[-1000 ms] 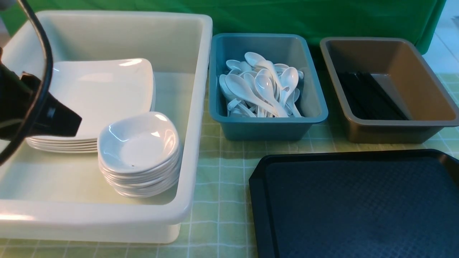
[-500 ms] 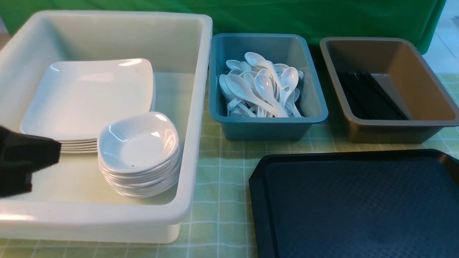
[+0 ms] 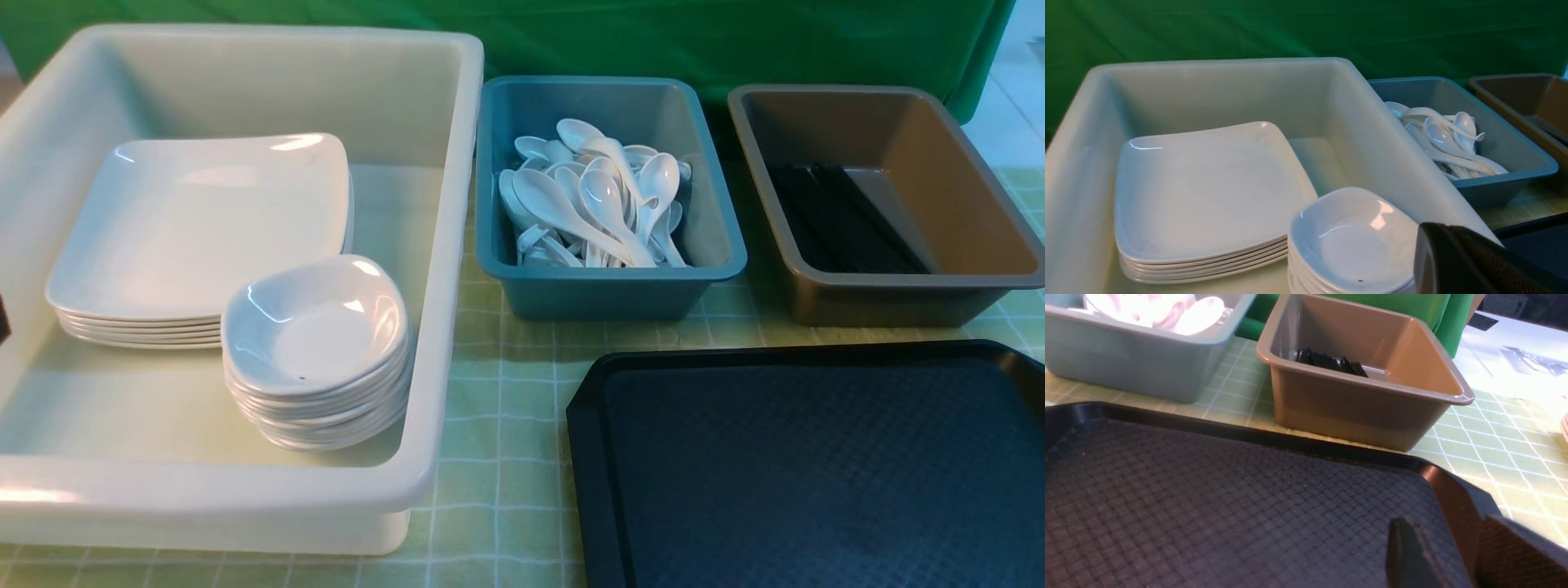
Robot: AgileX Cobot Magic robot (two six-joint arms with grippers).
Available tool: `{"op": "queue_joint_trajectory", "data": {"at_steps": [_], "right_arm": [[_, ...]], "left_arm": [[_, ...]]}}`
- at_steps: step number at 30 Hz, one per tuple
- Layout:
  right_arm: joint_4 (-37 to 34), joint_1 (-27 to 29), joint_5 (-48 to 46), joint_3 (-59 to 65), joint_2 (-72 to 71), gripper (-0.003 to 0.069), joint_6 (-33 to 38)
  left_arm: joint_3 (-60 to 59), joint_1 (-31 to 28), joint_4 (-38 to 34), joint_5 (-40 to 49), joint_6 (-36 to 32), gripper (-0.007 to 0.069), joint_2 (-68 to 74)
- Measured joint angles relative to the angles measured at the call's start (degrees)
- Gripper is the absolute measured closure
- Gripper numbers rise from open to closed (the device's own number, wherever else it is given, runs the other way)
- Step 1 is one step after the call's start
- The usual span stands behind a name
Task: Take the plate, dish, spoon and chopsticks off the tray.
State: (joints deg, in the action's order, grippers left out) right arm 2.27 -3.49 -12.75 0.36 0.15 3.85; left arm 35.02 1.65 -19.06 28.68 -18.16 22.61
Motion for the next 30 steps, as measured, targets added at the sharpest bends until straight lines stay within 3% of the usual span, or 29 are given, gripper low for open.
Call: {"op": "queue_joint_trajectory", "data": {"at_steps": [11,16,22,30], "right_arm": [[0.0,0.0,0.0,0.0,0.0,0.0420,0.0],[0.0,0.0,0.0,0.0,0.0,0.0420,0.0],[0.0,0.0,0.0,0.0,0.0,0.0420,0.0],[0.0,0.0,0.0,0.0,0.0,0.0420,0.0]], "left_arm": [[-2.7,0.0,4.4,-3.7,1.1,0.0638,-0.3],[-13.2,0.0,8.7,-11.4,8.5,0.0638,-5.7],[-25.7,0.0,16.6,-13.1,18.2,0.0638,-18.0],[-35.0,-1.9,17.0,-15.7,19.5,0.0638,-22.5]]}}
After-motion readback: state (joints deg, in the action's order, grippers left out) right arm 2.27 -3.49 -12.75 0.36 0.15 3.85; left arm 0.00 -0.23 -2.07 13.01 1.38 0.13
